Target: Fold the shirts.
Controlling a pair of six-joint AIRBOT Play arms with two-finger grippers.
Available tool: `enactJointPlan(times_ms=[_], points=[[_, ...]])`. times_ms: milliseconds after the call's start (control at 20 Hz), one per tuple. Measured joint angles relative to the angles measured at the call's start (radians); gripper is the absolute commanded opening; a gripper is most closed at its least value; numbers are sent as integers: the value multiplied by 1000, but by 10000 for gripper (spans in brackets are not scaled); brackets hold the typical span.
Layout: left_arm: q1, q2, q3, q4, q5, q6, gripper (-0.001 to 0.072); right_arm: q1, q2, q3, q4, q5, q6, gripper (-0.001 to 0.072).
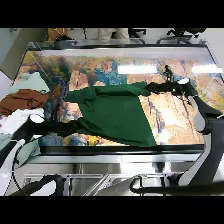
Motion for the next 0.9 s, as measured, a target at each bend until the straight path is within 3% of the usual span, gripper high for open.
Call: enactJointPlan(times_ms=[50,100,150,250,450,650,900], points=[[-17,-6,-13,-21,29,0,641,8,-5,8,0,8,0,186],[-30,-17,-16,-31,55,0,478,14,-8,16,0,18,-1,23],[-39,-34,-14,-31,80,2,288,18,-12,23,7,30,-4,21],[-41,-75,13,-27,104,18,11,20,-9,39,28,43,-8,19],[-5,-154,131,-10,94,52,14,2,28,51,24,84,-8,17],[43,-188,304,34,53,63,14,-35,117,11,-114,165,63,17],[106,-259,595,73,65,68,14,-55,394,-328,-279,268,159,18]])
